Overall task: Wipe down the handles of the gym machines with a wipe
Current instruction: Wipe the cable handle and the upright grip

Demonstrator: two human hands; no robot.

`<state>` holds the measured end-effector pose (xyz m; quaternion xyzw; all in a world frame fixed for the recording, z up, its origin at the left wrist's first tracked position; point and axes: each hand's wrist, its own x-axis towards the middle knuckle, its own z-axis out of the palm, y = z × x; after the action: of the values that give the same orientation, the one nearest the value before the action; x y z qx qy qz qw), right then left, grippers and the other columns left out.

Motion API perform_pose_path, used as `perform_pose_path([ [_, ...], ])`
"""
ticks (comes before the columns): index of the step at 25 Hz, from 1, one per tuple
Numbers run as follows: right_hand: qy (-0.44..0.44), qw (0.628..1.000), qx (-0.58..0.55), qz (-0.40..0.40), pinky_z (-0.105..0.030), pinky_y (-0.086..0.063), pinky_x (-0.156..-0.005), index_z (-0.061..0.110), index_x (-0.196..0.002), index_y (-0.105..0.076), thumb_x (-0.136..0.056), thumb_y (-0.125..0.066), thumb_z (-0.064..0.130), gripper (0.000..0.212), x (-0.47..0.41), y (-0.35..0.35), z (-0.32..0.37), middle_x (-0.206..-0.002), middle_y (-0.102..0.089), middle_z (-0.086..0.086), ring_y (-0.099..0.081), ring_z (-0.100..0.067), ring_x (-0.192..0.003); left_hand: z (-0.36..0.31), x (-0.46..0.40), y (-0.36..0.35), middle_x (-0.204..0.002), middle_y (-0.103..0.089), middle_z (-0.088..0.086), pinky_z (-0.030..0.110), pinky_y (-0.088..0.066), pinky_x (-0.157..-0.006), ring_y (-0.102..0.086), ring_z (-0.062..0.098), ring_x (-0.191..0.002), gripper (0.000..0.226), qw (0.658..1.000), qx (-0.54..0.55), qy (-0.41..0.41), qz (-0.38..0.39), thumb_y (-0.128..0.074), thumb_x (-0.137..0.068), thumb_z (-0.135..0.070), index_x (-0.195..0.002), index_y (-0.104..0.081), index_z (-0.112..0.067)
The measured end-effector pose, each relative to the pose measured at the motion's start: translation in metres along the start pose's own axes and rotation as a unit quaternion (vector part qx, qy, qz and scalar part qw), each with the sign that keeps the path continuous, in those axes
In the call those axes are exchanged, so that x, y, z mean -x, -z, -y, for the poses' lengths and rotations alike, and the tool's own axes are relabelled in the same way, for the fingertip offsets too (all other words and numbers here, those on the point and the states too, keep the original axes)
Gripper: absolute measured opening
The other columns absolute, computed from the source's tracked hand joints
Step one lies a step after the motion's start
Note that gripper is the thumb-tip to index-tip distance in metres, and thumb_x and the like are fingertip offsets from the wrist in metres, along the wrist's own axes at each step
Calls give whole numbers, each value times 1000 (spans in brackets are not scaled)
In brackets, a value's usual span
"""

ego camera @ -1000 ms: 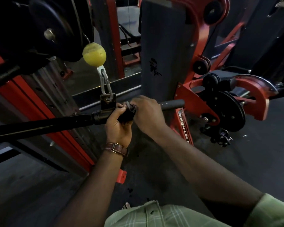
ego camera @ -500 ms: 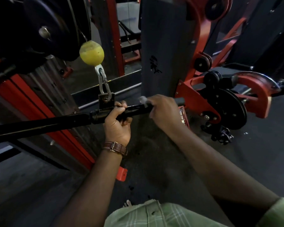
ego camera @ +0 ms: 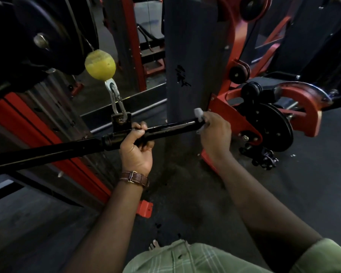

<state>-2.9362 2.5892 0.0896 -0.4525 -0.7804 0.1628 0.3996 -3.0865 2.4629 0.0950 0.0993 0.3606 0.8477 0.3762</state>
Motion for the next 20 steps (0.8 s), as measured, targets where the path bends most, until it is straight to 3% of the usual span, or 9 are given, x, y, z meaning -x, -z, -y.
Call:
perform_pose_path([
  [1, -17, 1000, -8, -10, -15, -44, -69, 25, -78, -63, -86, -58, 8, 20, 3, -5, 2, -86, -66, 6, -59, 0, -77, 0, 0, 0, -81, -57, -5, 17, -32, -44, -45, 3, -56, 13, 1000, 2, 1, 0, -53, -70, -9, -77, -53, -20],
  [3, 33, 998, -45, 30, -9, -42, -94, 18, -107, -72, -87, -53, 6, 30, 22, -27, 26, -114, -69, 3, -63, -6, -107, 1, -1, -1, -79, -58, -6, 18, -32, -46, -48, 4, -60, 13, 1000, 7, 0, -7, -53, -69, -9, -77, -54, -20],
  [6, 118, 987, -89, 58, -25, -45, -106, 10, -122, -69, -85, -59, 4, 39, 31, -33, 23, -128, -66, -3, -61, -12, -120, 1, 0, -2, -76, -59, -7, 20, -30, -50, -51, 6, -64, 13, 1000, 9, -8, -4, -53, -69, -10, -75, -55, -21],
  [7, 107, 991, -72, 35, -27, -48, -103, 12, -117, -71, -84, -62, 5, 35, 21, -26, 11, -123, -68, -2, -63, -11, -115, 1, 0, -2, -76, -58, -7, 20, -30, -49, -49, 6, -63, 13, 1000, 8, -9, -1, -53, -69, -10, -75, -54, -21],
  [10, -29, 996, -66, -55, -28, -51, -72, 18, -79, -70, -84, -65, 4, 15, -4, -5, -21, -82, -67, 10, -60, 1, -77, 1, -1, -1, -76, -56, -6, 19, -30, -45, -44, 6, -58, 13, 1000, 0, -5, 0, -52, -68, -10, -75, -53, -21],
  [12, -4, 994, -102, -45, -21, -52, -84, 18, -90, -75, -83, -60, -2, 26, 3, -14, 5, -92, -70, 9, -64, 0, -88, 3, -3, -2, -76, -57, -6, 20, -31, -47, -46, 7, -61, 13, 1000, 4, -3, -3, -51, -68, -10, -75, -53, -21],
  [15, 130, 984, -108, 56, -21, -47, -101, 10, -113, -73, -82, -59, -1, 36, 30, -35, 45, -115, -72, -3, -65, -11, -110, 5, -5, -1, -77, -58, -5, 24, -39, -59, -53, 10, -71, 13, 1000, 27, -11, 12, -51, -71, -9, -76, -55, -20],
  [18, 100, 992, -70, 30, -10, -44, -76, 23, -89, -70, -90, -65, 12, 12, 10, -22, 26, -90, -68, 10, -58, 3, -80, 4, -5, -2, -76, -58, -7, 19, -28, -49, -43, 6, -58, 13, 1000, 18, 6, 13, -50, -69, -10, -75, -54, -21],
  [20, 70, 996, -38, 41, -14, -40, -65, 29, -81, -60, -94, -65, 18, 17, -3, -12, 14, -82, -59, 15, -50, 6, -69, 4, -4, -2, -78, -59, -6, 17, -26, -44, -37, 4, -52, 13, 1000, 20, 7, 16, -51, -70, -9, -77, -53, -19],
])
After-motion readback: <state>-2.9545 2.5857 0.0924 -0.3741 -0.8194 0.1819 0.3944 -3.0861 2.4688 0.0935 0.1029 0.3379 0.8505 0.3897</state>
